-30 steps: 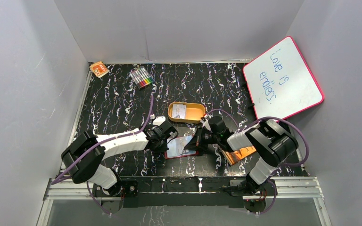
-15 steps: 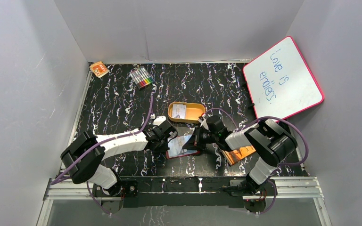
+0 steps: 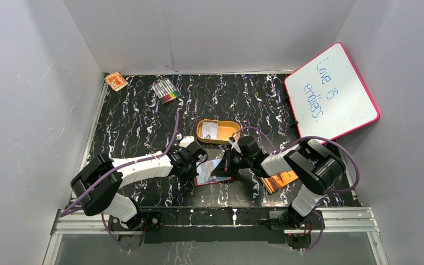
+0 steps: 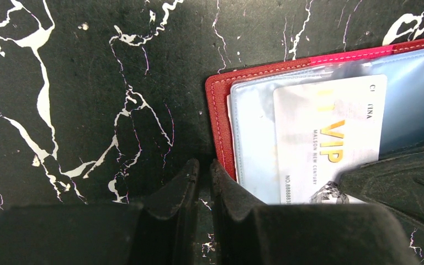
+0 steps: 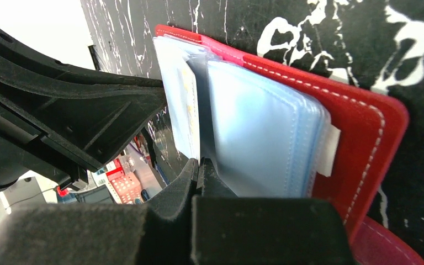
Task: Put the credit cards into the card holder
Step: Insert the credit card into the card holder.
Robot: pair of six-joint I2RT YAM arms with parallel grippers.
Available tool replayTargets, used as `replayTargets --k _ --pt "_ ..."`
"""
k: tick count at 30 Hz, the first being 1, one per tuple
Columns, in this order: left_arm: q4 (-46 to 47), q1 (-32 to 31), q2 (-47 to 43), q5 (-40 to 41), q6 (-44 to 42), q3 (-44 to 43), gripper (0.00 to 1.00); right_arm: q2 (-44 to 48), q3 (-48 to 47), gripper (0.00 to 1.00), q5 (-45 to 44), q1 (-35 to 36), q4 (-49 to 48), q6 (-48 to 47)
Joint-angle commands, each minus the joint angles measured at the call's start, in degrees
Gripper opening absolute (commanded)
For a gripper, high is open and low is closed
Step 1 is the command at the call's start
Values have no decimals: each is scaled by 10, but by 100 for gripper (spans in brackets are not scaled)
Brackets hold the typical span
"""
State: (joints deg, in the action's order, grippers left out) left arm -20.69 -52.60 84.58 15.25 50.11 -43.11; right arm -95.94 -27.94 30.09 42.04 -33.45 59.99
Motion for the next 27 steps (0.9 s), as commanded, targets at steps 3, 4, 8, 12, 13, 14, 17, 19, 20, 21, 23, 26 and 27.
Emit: replayTargets --k 3,4,8,12,13,14,17,19,20,21,23,26,27 --pt "3 -11 38 -72 10 40 11 -5 -20 0 -18 23 29 -2" --pt "3 -11 37 -72 10 40 11 -1 -20 0 -20 25 31 -1" --pt "3 -11 29 -69 10 45 11 21 -17 4 -37 26 60 -9" --pt "2 -11 24 -68 12 49 11 40 -26 25 -51 25 102 -24" --pt "3 -12 22 -68 12 50 11 45 -29 29 -54 25 110 -26" --pt "3 -11 21 -68 13 50 11 49 -32 34 -56 25 116 -29" --pt "3 -11 19 -67 13 51 11 54 -43 42 -58 25 135 -39" --pt "4 -11 19 -68 12 50 11 54 -54 44 -59 26 150 -47" --pt "5 -11 19 -68 12 49 11 53 -58 45 -59 25 156 -50" --pt "5 -11 18 -68 12 48 11 52 -62 46 -59 25 161 -53" --pt "8 -11 18 -68 12 49 11 50 -73 47 -64 27 178 -62" --pt "13 -11 17 -70 12 50 11 45 -89 47 -72 34 211 -81" --pt "14 -11 17 -70 12 50 11 43 -94 47 -74 37 219 -86"
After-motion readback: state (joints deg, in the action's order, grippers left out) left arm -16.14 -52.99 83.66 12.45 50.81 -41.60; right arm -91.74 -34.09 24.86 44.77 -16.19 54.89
